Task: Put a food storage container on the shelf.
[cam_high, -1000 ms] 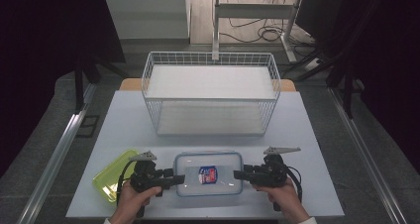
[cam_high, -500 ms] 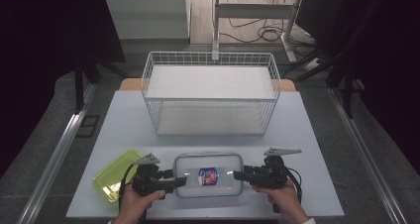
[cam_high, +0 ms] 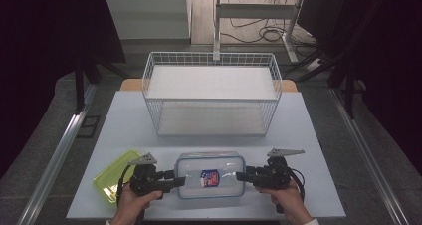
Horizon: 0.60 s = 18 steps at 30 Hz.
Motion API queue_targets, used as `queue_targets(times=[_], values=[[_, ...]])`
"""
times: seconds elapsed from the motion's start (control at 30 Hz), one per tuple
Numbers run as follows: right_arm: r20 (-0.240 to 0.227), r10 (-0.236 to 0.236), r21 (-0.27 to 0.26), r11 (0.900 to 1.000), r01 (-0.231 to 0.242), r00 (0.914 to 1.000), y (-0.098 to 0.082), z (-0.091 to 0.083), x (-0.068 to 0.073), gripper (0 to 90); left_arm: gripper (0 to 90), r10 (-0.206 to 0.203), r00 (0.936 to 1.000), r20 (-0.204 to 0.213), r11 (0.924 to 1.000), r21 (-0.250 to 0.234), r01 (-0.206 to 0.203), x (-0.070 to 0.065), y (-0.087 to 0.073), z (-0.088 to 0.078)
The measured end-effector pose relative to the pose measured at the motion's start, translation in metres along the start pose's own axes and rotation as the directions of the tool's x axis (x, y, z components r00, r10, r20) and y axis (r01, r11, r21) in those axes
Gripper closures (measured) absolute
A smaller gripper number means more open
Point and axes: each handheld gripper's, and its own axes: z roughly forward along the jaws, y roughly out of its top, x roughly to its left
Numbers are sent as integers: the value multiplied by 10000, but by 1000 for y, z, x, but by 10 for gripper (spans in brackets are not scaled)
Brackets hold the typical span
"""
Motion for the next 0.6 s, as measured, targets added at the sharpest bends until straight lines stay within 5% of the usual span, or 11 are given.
queue_targets(times=[0.3, 0.6], values=[[120, 64, -310, 9995, -60, 9999, 1, -2, 2, 529, 500, 44, 10000, -77, 9998, -186, -45, -4, 1, -1], [208, -387, -617, 9973, 399, 9990, 7, -11, 12, 530, 501, 441, 9989, -129, 9983, -378, -446, -12, 9, -10]])
